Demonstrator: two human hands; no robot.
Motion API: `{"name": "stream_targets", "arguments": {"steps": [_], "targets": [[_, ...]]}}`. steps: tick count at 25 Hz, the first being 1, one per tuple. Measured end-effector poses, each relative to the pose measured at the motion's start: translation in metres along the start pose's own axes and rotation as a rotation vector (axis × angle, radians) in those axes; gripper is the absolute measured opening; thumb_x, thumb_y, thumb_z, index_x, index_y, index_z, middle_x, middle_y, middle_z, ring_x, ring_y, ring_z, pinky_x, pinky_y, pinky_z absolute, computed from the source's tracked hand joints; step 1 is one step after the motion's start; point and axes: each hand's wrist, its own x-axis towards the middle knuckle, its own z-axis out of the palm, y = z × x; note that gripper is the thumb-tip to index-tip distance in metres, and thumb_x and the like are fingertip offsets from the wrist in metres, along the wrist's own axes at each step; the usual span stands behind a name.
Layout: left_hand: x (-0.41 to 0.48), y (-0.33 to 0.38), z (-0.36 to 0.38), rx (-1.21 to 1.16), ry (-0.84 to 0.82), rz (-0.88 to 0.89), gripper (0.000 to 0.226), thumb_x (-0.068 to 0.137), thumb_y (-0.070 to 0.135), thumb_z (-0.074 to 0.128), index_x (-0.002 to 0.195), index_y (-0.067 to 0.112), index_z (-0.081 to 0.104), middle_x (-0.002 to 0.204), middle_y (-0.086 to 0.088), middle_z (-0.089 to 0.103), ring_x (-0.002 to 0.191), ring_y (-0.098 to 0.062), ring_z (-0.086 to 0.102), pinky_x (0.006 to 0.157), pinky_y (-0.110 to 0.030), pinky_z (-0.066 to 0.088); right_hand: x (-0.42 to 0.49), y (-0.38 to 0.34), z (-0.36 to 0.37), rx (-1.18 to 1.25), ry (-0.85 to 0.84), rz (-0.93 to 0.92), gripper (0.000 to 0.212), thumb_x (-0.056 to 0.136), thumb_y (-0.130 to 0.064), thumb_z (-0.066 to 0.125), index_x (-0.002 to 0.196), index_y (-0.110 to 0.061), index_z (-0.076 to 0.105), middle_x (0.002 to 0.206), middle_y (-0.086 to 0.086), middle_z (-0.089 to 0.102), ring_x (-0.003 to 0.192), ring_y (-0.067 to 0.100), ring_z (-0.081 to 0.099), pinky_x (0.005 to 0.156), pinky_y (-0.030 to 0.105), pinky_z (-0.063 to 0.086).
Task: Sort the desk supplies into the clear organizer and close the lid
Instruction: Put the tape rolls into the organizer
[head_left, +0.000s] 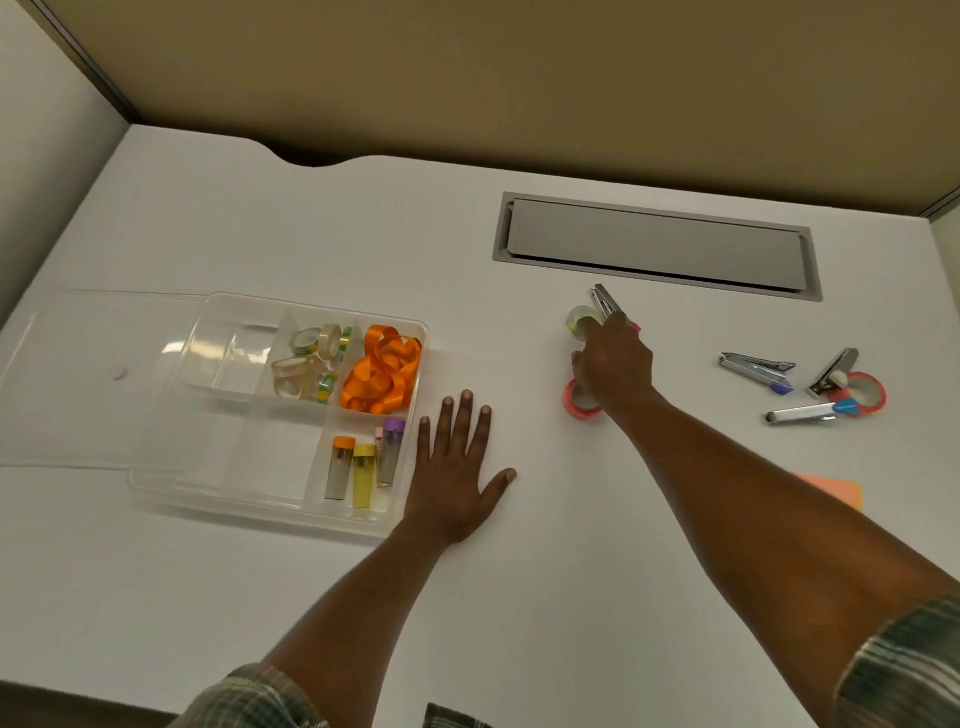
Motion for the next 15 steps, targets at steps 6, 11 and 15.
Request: {"name": "stream_targets", "arguments": {"steps": [6,11,15], "targets": [[-0.002,0.002,0.000,-0.053,0.061,-0.007,0.082,0.095,0.065,0.028,0.158,0.021,0.000,0.165,-0.007,-0.011,0.152,-0.026,-0.011,0.120,-0.055,0.009,0.008,-0.003,0.004,0.166,0.061,0.098,0.024,0.089,-0.028,0.065,0.111,-0.016,0.062,0.122,0.017,0.050,0.107,0.036,0.060,0.081,0.043,0.051],[-0.002,0.004,-0.002,-0.101,0.085,0.011,0.083,0.094,0.065,0.030,0.158,0.021,0.003,0.166,-0.006,-0.007,0.152,-0.026,-0.009,0.120,-0.055,0.008,-0.010,-0.049,-0.005,0.530,0.152,-0.036,0.021,0.090,-0.036,0.065,0.105,-0.022,0.062,0.112,0.005,0.058,0.094,0.022,0.062,0.075,0.030,0.047],[-0.005,0.000,-0.001,-0.157,0.121,0.027,0.079,0.094,0.062,0.034,0.157,0.017,0.018,0.165,-0.008,0.010,0.153,-0.027,0.002,0.121,-0.054,0.010,-0.046,-0.143,-0.013,0.663,0.159,-0.495,0.020,0.089,-0.032,0.067,0.104,-0.020,0.066,0.108,-0.001,0.059,0.087,0.010,0.059,0.070,0.015,0.044]]}}
